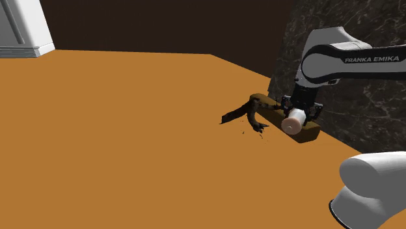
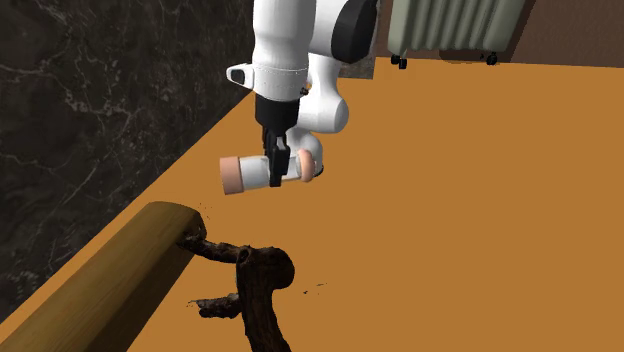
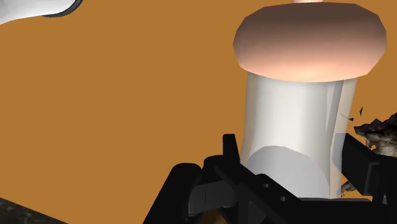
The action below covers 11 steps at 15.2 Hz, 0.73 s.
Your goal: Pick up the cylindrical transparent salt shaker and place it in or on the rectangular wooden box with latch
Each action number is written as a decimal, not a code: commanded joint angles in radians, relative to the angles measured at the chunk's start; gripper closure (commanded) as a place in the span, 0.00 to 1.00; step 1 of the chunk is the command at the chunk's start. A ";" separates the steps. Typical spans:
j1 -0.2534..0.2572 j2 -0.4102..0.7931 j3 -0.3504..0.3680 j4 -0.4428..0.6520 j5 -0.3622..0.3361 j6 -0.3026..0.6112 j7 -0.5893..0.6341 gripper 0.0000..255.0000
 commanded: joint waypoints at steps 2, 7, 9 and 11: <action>-0.003 0.000 -0.005 0.033 -0.005 -0.033 -0.003 1.00; -0.077 0.187 -0.050 0.127 -0.066 0.066 -0.064 1.00; -0.102 0.263 -0.065 0.173 -0.088 0.097 -0.084 1.00; -0.125 0.338 -0.078 0.224 -0.108 0.123 -0.102 1.00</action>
